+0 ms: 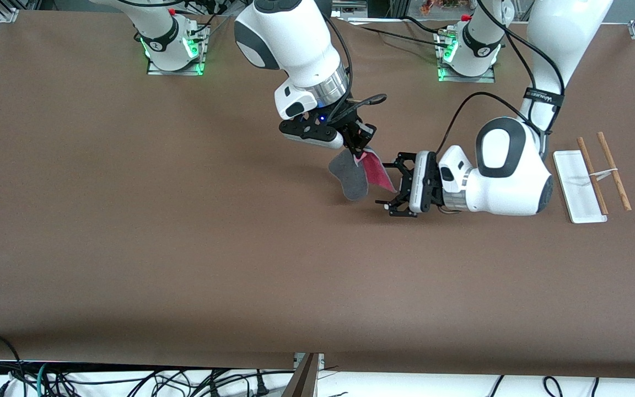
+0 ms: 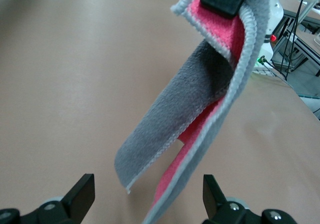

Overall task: Pass towel and hang on rack
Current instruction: 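Close the left gripper on the towel's pink edge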

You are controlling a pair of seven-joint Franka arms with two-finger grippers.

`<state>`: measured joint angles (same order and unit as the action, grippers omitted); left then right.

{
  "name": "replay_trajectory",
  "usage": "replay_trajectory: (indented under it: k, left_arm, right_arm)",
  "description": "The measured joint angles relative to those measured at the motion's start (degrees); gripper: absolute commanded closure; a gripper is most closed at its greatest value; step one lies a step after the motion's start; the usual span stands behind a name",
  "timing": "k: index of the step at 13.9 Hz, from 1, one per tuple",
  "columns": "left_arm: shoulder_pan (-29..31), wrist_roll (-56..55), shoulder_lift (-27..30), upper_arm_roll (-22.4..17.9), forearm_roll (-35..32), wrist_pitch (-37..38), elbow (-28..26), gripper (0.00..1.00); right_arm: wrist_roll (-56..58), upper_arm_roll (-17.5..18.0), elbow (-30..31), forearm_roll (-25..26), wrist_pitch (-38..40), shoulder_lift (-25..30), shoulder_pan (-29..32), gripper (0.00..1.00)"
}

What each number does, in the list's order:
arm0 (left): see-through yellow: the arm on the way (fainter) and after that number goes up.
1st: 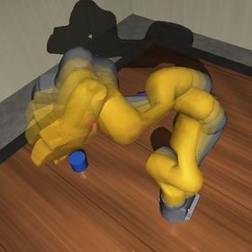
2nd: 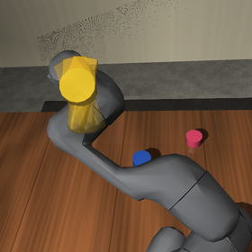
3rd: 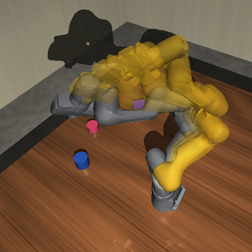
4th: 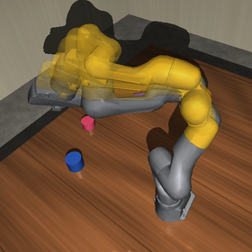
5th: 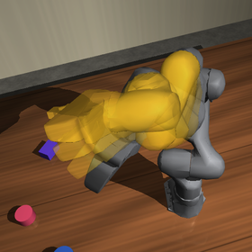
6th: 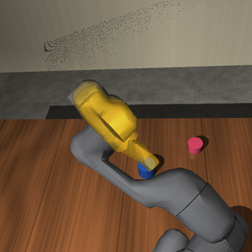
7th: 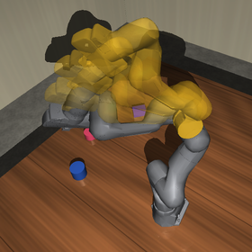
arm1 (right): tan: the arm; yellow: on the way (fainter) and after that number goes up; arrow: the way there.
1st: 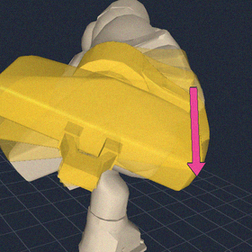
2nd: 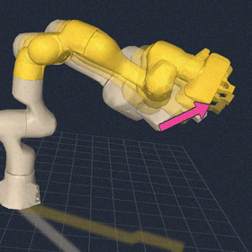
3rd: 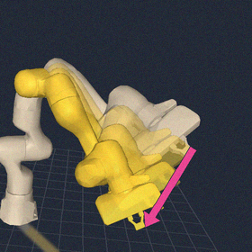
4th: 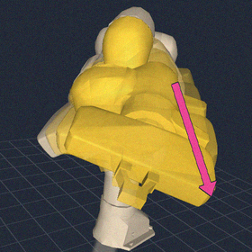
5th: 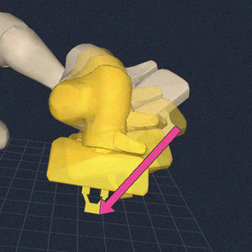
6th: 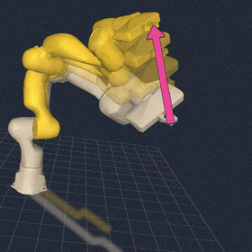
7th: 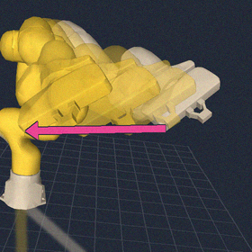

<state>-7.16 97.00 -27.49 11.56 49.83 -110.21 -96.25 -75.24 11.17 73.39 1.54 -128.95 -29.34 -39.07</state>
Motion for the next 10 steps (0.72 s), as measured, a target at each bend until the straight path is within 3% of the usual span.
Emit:
replay_trajectory:
  k: [1,2,9,10]
  left_arm:
    - [-0.43,-0.01,0.00,0.02,-1.05,-0.16,0.00,0.85]
    - [-0.61,0.07,0.00,0.02,-2.23,-0.21,0.00,1.00]
    - [-0.38,0.13,0.00,-0.13,-6.24,1.04,-0.05,1.00]
    - [-0.06,0.12,0.00,-0.29,-6.24,1.29,-0.07,1.00]
  right_arm:
    - [0.00,0.00,0.00,0.02,0.00,0.00,0.00,1.00]
    - [0.00,0.00,0.00,0.02,0.00,-0.02,0.00,1.00]
    - [0.00,0.00,0.00,0.59,0.00,-0.26,-0.03,1.00]
    - [0.00,0.00,0.00,0.85,0.00,-0.26,-0.03,0.88]
